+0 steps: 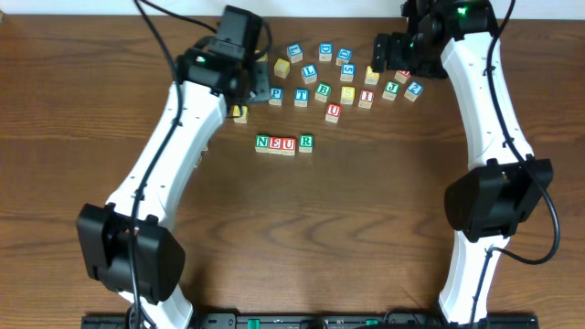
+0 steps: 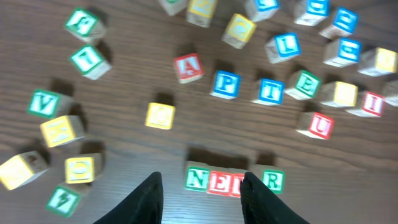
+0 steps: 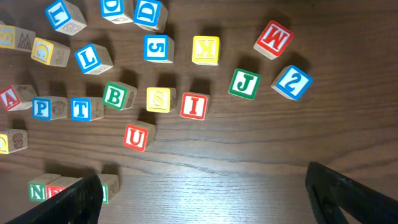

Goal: Spell out NEURIPS
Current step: 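Open left gripper and retract left arm toward the block arc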

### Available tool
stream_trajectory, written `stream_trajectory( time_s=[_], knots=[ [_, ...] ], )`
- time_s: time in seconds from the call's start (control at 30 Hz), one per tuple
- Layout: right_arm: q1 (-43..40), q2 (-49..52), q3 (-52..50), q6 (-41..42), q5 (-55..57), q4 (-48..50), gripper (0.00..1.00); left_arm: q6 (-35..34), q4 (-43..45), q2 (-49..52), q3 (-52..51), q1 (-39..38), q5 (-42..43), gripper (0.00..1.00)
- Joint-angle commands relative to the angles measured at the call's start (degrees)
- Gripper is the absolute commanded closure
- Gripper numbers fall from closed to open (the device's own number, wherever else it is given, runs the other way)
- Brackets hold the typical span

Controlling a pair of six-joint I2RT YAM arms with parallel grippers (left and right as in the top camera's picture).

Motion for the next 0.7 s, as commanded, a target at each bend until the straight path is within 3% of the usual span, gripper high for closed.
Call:
stream_trajectory(
  time_s=[0.0, 0.67],
  knots=[
    [1.42, 0.59, 0.92, -0.55, 0.44, 0.37, 0.02, 2.56, -0.9, -1.18, 1.57, 2.75, -0.35, 0.6],
    [7.8, 1.01, 0.92, 0.09, 0.46, 3.85, 0.03, 6.34, -0.35, -1.16, 1.05, 7.48, -0.37, 0.6]
  ],
)
